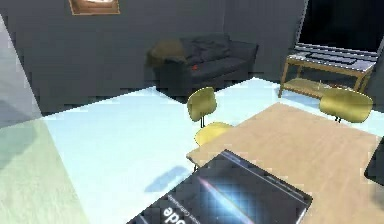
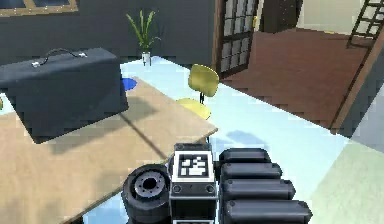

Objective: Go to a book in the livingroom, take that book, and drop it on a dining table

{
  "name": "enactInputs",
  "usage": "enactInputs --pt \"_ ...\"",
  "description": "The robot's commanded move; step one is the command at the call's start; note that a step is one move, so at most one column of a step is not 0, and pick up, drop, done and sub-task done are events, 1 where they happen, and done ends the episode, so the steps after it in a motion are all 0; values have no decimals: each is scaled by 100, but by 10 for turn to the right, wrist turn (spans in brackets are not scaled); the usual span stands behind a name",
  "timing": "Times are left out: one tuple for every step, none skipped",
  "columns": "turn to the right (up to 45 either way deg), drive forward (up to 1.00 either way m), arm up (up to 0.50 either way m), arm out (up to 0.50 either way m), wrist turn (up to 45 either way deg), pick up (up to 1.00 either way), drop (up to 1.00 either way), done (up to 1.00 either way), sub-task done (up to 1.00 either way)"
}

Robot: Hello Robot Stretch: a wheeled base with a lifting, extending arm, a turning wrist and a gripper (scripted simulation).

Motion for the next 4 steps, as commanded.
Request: enactInputs --pt "-270 0 0 0 0 0 0 0 0" --pt "0 0 0 48 0 0 0 0 0" --pt "0 0 0 0 450 0 0 0 0" --pt "0 0 0 0 450 0 0 0 0"
